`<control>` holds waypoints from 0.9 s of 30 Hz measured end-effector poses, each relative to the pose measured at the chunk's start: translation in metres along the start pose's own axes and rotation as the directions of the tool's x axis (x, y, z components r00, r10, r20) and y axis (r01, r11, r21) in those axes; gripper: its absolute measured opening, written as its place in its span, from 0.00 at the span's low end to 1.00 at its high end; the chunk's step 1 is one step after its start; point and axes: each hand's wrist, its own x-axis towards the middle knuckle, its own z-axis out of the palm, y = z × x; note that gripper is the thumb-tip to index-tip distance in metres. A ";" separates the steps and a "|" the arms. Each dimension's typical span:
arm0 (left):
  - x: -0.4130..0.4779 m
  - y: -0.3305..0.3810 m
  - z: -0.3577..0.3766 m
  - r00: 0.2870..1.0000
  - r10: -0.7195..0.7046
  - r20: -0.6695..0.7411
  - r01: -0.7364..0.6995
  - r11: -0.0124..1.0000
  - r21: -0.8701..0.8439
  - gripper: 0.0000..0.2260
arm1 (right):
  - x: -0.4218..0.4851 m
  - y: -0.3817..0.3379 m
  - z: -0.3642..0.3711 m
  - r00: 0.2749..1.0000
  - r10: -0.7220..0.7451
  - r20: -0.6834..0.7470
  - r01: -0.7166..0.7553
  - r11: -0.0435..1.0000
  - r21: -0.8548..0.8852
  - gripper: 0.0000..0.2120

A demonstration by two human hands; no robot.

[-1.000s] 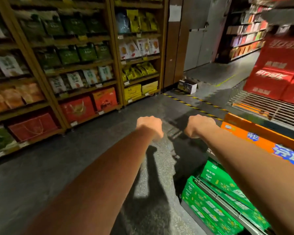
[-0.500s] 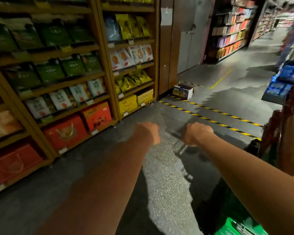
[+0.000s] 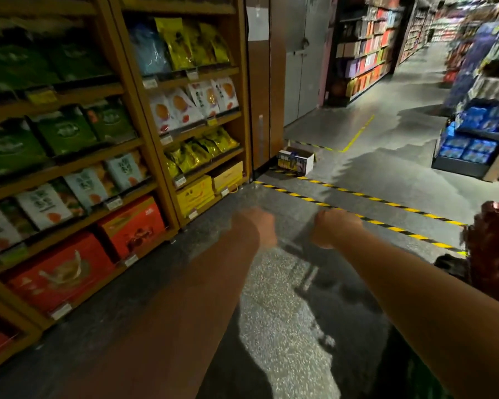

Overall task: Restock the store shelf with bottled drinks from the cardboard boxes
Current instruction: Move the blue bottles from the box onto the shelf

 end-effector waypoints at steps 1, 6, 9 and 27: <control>0.023 -0.004 -0.008 1.000 0.002 0.015 -0.002 1.000 0.009 0.13 | 0.023 0.003 -0.007 1.000 0.001 -0.008 -0.001 1.000 0.011 0.19; 0.134 -0.021 -0.041 0.999 -0.032 -0.044 0.034 0.998 0.049 0.12 | 0.136 0.018 -0.040 1.000 -0.008 -0.019 0.008 0.999 0.033 0.13; 0.189 -0.036 -0.053 1.000 -0.022 0.000 0.022 0.999 0.037 0.14 | 0.194 0.024 -0.052 0.999 -0.014 -0.030 0.015 1.000 0.027 0.13; 0.556 -0.164 -0.116 0.982 0.144 -0.123 -0.130 0.985 0.112 0.11 | 0.557 -0.009 -0.095 0.989 0.113 -0.097 -0.104 0.990 0.093 0.12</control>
